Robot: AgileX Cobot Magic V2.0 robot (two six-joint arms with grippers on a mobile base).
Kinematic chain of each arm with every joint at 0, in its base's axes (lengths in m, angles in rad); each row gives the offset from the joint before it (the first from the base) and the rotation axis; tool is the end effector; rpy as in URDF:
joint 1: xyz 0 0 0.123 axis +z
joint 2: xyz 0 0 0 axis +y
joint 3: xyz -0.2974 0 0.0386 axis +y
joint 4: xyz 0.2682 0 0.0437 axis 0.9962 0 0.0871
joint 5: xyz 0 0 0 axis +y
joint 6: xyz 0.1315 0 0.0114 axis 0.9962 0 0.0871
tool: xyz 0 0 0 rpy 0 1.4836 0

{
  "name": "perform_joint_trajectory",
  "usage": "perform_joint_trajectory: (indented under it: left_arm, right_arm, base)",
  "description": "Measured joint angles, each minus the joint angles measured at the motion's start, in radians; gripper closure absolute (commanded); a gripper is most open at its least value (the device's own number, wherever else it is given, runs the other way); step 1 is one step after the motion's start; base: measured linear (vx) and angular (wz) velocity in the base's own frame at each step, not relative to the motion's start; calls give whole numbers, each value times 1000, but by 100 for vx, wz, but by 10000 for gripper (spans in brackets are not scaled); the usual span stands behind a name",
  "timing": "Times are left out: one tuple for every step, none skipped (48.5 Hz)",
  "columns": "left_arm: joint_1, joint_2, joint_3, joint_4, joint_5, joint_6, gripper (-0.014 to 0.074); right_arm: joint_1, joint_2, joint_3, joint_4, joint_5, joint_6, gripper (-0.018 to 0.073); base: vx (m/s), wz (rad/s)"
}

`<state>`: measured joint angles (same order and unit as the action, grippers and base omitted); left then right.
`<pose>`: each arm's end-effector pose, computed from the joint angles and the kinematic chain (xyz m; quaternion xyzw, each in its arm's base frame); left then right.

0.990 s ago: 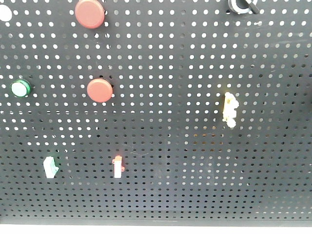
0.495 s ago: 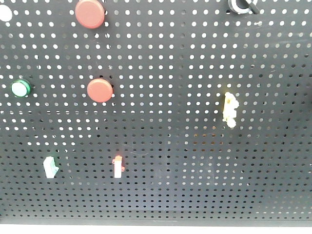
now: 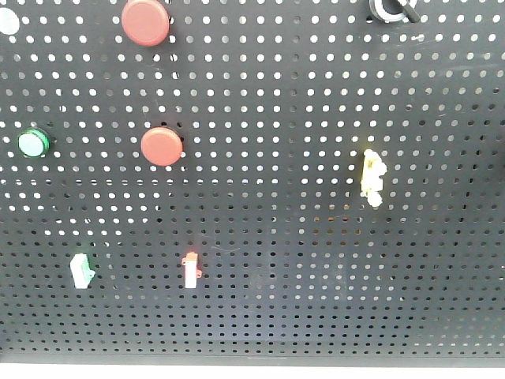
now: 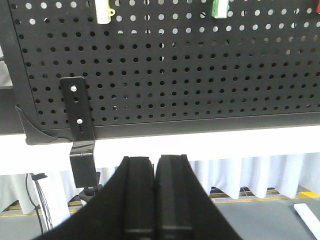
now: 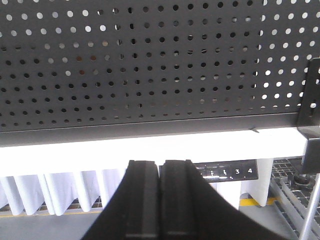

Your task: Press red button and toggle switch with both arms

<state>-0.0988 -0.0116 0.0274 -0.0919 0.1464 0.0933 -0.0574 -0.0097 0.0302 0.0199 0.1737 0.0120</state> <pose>0.1020 -0.0119 0.1877 0.0416 0.7317 -0.0377 0.6793 0.1024 -0.0054 0.1827 0.0319 0.7432 -0.0073 0.6683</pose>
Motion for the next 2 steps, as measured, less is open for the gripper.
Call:
perform_joint_trajectory:
  left_arm:
    - [0,0,0,0,0,0,595]
    - [0,0,0,0,0,0,595]
  right_arm:
    - [0,0,0,0,0,0,562]
    - [0,0,0,0,0,0,562]
  base:
    - [0,0]
    - [0,0]
